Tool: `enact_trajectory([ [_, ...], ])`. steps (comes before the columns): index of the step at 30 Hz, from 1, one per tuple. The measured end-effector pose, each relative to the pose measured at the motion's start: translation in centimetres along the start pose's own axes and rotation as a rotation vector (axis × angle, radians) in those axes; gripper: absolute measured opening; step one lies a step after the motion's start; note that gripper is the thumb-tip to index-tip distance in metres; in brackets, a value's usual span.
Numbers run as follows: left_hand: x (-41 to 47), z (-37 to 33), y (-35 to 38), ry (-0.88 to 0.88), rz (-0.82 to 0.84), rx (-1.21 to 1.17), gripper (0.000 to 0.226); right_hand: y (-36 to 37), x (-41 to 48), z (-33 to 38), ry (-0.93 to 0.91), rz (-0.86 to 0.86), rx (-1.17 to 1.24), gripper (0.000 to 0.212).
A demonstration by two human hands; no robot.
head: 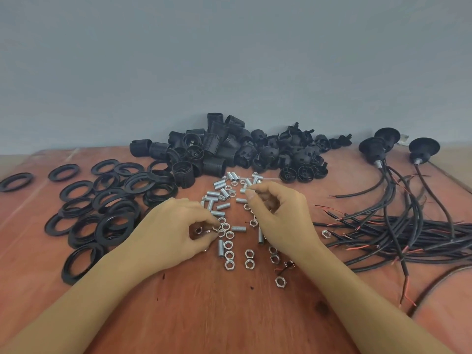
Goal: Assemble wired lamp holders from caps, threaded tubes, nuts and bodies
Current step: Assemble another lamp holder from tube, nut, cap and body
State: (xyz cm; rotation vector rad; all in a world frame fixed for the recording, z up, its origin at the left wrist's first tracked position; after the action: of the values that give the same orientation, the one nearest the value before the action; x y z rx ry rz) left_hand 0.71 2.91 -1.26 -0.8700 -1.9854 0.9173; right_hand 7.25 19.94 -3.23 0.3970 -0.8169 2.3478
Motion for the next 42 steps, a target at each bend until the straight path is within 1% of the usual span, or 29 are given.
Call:
enact_trajectory([
  [5,0.1,-0.5,0.2,0.032,-0.006,-0.101,0.025,-0.1,-0.1,0.2,-0.008,-0.006,0.021,0.020],
  [8,0.1,-0.6,0.1,0.045,-0.054,-0.216,0.030,-0.2,-0.1,0.2,0.007,0.004,0.032,0.016],
  [11,0.2,0.0,0.0,-0.015,-0.129,-0.326,0.028,-0.1,-0.2,0.3,0.009,0.039,0.031,0.009],
  [13,0.2,0.4,0.1,-0.046,-0.123,-0.350,0.025,0.1,-0.3,0.3,0.001,0.069,0.047,0.006],
  [17,0.2,-0.8,0.7,0.064,-0.058,-0.250,0.017,0.5,-0.5,0.4,-0.020,0.107,0.048,0.011],
  [21,0.0,-1.3,0.9,0.103,-0.073,-0.117,0.013,0.6,-0.5,0.3,-0.011,0.109,0.035,0.012],
  [24,0.1,-1.0,1.0,0.044,-0.075,-0.074,0.017,0.5,-0.5,0.2,-0.007,0.104,0.029,0.013],
  [27,0.1,-0.3,1.6,-0.092,-0.111,-0.125,0.015,0.5,-0.5,0.2,-0.006,0.102,0.025,0.012],
  [29,0.0,0.1,1.9,-0.178,-0.145,-0.141,0.021,0.6,-0.5,0.2,-0.002,0.103,0.026,0.012],
  [31,-0.1,-0.1,2.1,-0.215,-0.160,-0.126,0.023,0.6,-0.5,0.2,-0.002,0.102,0.024,0.012],
  [33,-0.1,-0.4,2.1,-0.218,-0.166,-0.108,0.022,0.6,-0.5,0.2,-0.007,0.098,0.021,0.012],
  [38,0.0,-1.5,1.8,-0.123,-0.173,-0.023,0.020,0.5,-0.5,0.2,0.003,0.098,0.031,0.012],
  [42,0.1,-1.5,1.7,-0.126,-0.180,-0.108,0.024,0.6,-0.5,0.1,0.014,0.102,0.038,0.012],
])
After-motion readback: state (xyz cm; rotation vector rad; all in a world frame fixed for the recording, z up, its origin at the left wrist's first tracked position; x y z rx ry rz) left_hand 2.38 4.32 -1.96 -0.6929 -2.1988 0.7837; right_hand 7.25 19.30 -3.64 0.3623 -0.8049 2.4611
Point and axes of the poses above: each hand's wrist, its own x-axis towards the middle knuckle, its own y-axis out of the palm, z = x × y, the point moved 6 cm from there along x, towards the middle knuckle, and after that the axes turned 10 degrees about -x, right-handed, at the moved point
